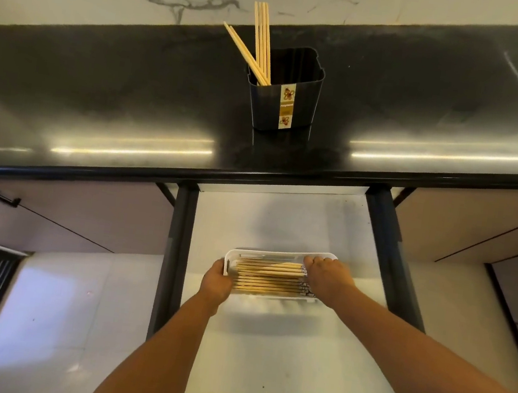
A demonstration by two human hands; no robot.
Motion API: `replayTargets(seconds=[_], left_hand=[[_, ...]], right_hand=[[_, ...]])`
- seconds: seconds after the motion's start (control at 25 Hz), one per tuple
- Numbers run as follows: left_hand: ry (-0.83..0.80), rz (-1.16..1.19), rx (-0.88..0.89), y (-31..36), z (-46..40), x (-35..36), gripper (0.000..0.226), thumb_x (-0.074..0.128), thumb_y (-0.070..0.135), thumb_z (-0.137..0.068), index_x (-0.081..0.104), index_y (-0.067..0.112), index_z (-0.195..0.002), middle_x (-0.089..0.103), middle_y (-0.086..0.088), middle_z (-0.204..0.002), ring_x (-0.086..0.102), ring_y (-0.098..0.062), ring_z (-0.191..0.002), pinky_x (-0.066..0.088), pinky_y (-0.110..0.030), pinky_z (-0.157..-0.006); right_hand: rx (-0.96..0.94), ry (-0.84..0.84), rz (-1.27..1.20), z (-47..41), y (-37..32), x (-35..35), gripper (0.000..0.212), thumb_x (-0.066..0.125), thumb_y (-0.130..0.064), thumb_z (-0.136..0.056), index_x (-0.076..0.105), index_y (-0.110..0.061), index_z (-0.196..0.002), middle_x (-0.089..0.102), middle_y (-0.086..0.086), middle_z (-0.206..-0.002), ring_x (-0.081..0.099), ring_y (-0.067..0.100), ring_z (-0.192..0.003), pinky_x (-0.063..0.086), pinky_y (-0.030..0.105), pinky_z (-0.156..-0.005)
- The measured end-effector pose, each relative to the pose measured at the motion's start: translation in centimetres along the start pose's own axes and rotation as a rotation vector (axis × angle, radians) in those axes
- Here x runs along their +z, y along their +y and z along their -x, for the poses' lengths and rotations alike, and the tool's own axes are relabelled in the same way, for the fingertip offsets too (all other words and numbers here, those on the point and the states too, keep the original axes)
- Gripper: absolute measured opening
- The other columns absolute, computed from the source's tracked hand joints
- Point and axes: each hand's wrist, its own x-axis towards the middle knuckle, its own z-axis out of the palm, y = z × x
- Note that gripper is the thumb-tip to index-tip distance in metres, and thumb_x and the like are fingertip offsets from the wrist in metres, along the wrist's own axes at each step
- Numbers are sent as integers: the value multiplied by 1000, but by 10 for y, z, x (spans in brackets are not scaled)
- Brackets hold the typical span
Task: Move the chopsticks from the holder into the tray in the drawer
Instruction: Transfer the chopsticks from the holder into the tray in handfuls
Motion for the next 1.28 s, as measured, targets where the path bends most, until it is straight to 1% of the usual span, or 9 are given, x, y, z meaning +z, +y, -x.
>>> replayTargets(seconds=[0.16, 0.32, 0.44, 0.56, 0.72, 0.84, 1.0, 1.16, 1.28], left_hand=[[17, -7, -7, -7, -6, 5, 23, 59, 26, -92, 51, 26, -114, 61, 3, -104, 61, -15, -84, 50, -17, -66], [24, 8, -12, -11, -10, 5, 21, 57, 20, -93, 52, 28, -111, 60, 9, -95, 60, -11, -79, 49, -10, -54], [36, 18, -27, -11, -10, 5, 19, 56, 20, -94, 51, 29, -109, 61, 8, -96, 60, -12, -79, 49, -12, -56], [26, 27, -20, -12, -9, 5, 20, 56, 20, -94, 51, 29, -111, 61, 6, -100, 60, -13, -81, 49, -15, -62], [33, 26, -12, -10, -8, 5, 20, 57, 21, -93, 50, 29, -111, 59, 7, -99, 58, -11, -78, 48, -13, -61], [33, 43, -8, -10, -6, 4, 20, 57, 22, -93, 50, 30, -110, 59, 9, -97, 59, -12, -79, 48, -16, -65], [28, 72, -18, -11, -6, 4, 20, 60, 23, -91, 52, 31, -108, 61, 9, -97, 60, -12, -81, 50, -20, -68], [34, 69, -17, -11, -7, 3, 20, 59, 21, -92, 52, 32, -107, 61, 10, -95, 60, -10, -80, 50, -17, -65], [34, 64, -12, -10, -5, 2, 20, 59, 20, -92, 52, 32, -106, 60, 12, -93, 60, -11, -79, 50, -14, -62]], right_hand=[[-24, -10, 70, -12, 0, 3, 33, 44, -20, -96, 43, -13, -128, 60, 10, -125, 59, 28, -113, 45, 37, -95], [-19, 10, 97, -14, -6, 8, 42, 52, -18, -93, 42, -12, -133, 57, 9, -130, 54, 28, -121, 40, 38, -101], [-23, 55, 35, -11, -6, 10, 45, 57, -15, -90, 43, -12, -133, 56, 8, -132, 53, 27, -122, 38, 37, -105], [21, 99, -106, -6, -9, 9, 39, 51, -12, -93, 48, -13, -131, 57, 6, -131, 54, 25, -120, 40, 36, -102], [18, 64, -122, -5, -20, 7, 36, 44, -8, -95, 55, -14, -128, 60, 5, -128, 55, 24, -119, 44, 38, -94], [68, 88, -164, -7, -15, 3, 35, 46, -8, -93, 59, -16, -124, 62, 4, -124, 54, 23, -117, 43, 37, -97], [-14, 142, -180, -6, -22, 4, 35, 48, -9, -93, 54, -15, -127, 60, 5, -126, 53, 24, -118, 42, 36, -97], [-9, 81, -233, -9, -28, 8, 41, 52, -8, -92, 50, -14, -132, 54, 6, -134, 50, 25, -124, 41, 36, -101], [54, 16, -346, -10, -28, 12, 39, 42, -25, -100, 47, -15, -137, 49, 4, -142, 45, 23, -130, 34, 37, -110]])
